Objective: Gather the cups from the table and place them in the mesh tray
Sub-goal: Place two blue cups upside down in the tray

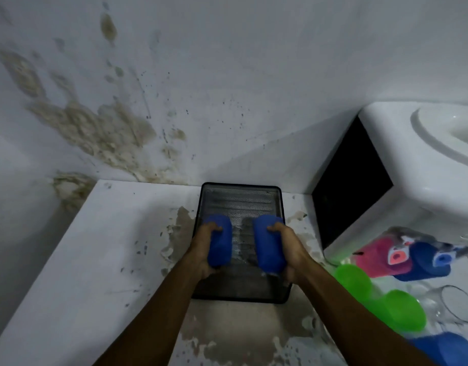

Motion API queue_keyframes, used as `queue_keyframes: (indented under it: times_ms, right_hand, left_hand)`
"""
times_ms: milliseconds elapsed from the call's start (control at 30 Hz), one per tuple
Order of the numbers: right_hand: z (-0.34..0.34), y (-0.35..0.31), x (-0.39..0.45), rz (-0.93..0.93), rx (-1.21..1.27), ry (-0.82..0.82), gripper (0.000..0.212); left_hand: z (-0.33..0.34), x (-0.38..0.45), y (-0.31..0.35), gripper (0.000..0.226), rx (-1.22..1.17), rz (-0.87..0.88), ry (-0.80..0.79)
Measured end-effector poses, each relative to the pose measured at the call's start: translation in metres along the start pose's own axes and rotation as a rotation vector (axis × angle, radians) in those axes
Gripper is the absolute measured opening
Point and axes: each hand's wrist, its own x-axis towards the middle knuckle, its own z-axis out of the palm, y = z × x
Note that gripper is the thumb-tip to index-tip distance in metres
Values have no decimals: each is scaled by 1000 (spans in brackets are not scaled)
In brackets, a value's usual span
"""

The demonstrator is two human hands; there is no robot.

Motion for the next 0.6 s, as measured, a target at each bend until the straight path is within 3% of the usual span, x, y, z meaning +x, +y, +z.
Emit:
queue_keyframes:
  times_ms: [100,200,367,600]
  right_hand:
    - [14,-15,25,-48,-235,60,53]
    - [22,-31,48,-197,-581,230,62]
    - [36,-46,89,-454,-859,271,69]
    - [57,-60,131,-683,-978,255,69]
  left_hand:
    - [3,29,19,56,105,78,88]
    - [5,53,35,95,363,276,244]
    - [12,77,61,69,713,622,478]
    - [23,113,80,84,886,736,459]
